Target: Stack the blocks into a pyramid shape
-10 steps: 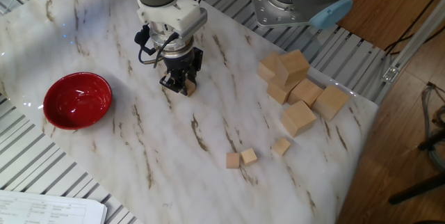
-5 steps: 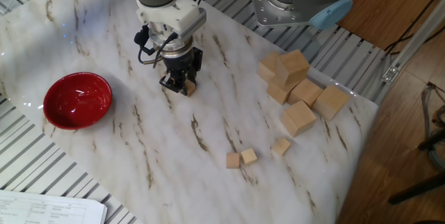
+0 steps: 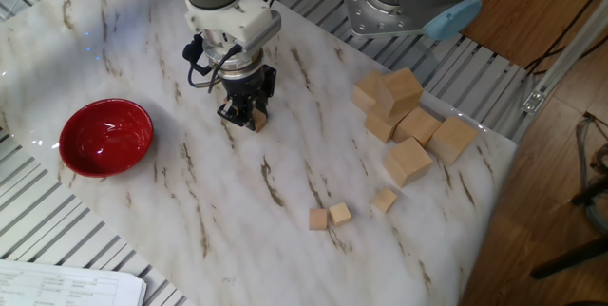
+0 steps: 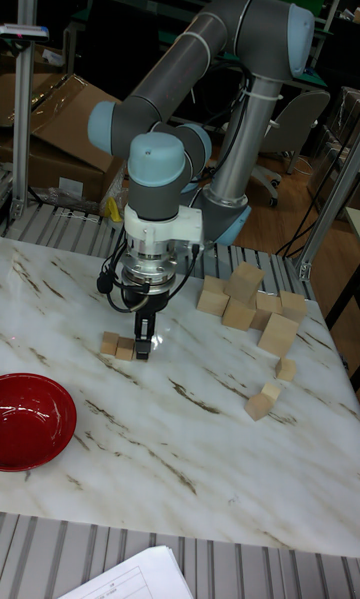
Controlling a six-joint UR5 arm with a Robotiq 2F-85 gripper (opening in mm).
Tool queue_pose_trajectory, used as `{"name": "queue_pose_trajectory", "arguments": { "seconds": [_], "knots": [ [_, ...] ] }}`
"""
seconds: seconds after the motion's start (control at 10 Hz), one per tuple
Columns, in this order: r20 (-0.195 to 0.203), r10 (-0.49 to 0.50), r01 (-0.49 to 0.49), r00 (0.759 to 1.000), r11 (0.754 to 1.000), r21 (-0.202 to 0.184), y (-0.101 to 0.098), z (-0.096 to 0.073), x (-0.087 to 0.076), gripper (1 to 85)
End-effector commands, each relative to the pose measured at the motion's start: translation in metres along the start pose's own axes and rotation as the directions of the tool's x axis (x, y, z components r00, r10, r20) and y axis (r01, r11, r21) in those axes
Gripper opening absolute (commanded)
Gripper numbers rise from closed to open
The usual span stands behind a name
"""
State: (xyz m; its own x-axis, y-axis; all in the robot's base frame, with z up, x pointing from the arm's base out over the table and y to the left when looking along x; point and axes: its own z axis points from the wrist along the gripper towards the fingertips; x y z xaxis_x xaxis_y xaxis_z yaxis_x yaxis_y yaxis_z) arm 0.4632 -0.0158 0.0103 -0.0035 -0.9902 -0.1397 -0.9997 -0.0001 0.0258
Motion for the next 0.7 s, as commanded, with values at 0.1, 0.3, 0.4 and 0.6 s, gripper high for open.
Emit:
{"name": "queue_pose_trajectory", "arguments": {
  "seconds": [0.1, 0.3, 0.4, 0.6],
  "knots": [
    [0.011, 0.011, -0.011, 1.0, 1.0, 0.009, -0.0016, -0.0013, -0.0007, 12.7],
    [0.01, 0.011, -0.011, 1.0, 1.0, 0.011, -0.0024, -0.0023, -0.0001, 12.3],
    [0.012, 0.009, -0.009, 1.0, 1.0, 0.014, -0.0035, -0.0023, -0.0007, 17.0],
    [0.014, 0.005, -0.005, 1.0, 1.0, 0.012, -0.0031, -0.002, -0.0018, 23.3]
  ]
}}
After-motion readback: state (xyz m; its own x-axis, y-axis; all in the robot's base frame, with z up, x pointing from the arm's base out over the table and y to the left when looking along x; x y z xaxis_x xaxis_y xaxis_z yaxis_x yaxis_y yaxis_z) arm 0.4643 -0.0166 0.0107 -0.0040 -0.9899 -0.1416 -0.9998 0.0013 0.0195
